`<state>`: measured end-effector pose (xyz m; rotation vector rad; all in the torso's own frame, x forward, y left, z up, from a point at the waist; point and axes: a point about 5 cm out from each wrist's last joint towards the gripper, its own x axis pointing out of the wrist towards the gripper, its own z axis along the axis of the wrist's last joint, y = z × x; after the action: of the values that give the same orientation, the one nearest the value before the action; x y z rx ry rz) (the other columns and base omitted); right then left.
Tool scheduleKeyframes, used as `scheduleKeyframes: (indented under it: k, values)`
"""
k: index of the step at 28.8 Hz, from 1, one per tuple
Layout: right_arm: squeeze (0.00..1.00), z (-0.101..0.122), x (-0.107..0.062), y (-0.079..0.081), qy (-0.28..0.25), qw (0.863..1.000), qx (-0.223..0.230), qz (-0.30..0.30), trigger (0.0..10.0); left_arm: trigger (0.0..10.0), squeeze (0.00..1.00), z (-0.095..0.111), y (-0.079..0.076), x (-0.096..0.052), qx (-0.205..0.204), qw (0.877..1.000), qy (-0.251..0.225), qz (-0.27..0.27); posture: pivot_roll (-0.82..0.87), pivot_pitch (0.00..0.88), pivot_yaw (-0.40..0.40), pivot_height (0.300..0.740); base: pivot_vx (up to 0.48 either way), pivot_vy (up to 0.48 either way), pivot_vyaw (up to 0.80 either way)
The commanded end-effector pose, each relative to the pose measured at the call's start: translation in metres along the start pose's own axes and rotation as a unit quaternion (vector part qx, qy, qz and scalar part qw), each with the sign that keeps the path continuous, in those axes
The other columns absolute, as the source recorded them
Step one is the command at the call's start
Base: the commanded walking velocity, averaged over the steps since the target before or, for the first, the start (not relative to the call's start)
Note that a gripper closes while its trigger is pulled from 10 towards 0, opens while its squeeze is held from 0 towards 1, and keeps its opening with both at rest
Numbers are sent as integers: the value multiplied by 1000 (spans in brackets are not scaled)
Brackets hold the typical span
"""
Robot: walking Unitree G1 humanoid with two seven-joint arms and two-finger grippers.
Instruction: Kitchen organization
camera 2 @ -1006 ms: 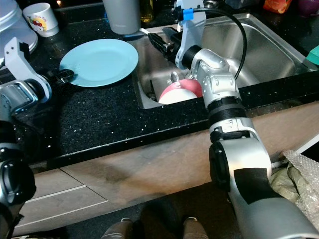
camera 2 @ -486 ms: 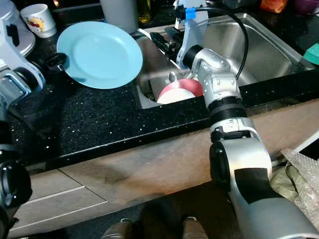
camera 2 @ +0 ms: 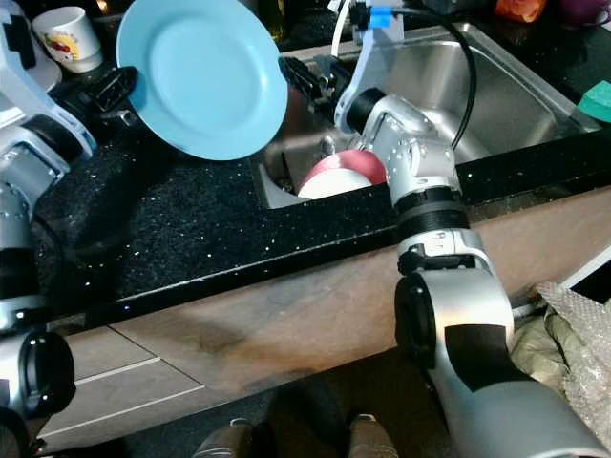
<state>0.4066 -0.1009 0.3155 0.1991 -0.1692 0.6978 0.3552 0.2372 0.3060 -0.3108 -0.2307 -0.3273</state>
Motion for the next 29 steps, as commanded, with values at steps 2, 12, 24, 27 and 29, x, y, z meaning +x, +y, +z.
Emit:
scheduleKeyframes:
  k: [2, 12, 24, 27, 29]
  values:
    - [1000, -1, 0, 2, -4, 1000, 8, 5, 10000, 0, 0, -2, 2, -3, -4, 1000, 3, 2, 58, 171, 43, 740, 0, 0, 0]
    - [0, -16, -9, 2, -14, 994, 106, -8, 10000, 0, 0, 28, -17, -18, -116, 985, -75, -107, 61, 161, 43, 740, 0, 0, 0]
    - [0, -11, -13, 1, -37, 987, 159, -8, 10000, 0, 0, 29, -20, -25, -154, 977, -62, -137, 61, 153, 42, 740, 0, 0, 0]
    - [0, -7, -13, 7, -49, 981, 188, 14, 10000, 0, 0, 24, -20, -26, -153, 978, -45, -136, 59, 152, 42, 740, 0, 0, 0]
    - [0, -4, -13, 9, -57, 978, 200, 25, 4353, 0, 0, 20, -19, -26, -153, 979, -41, -131, 59, 152, 42, 740, 0, 0, 0]
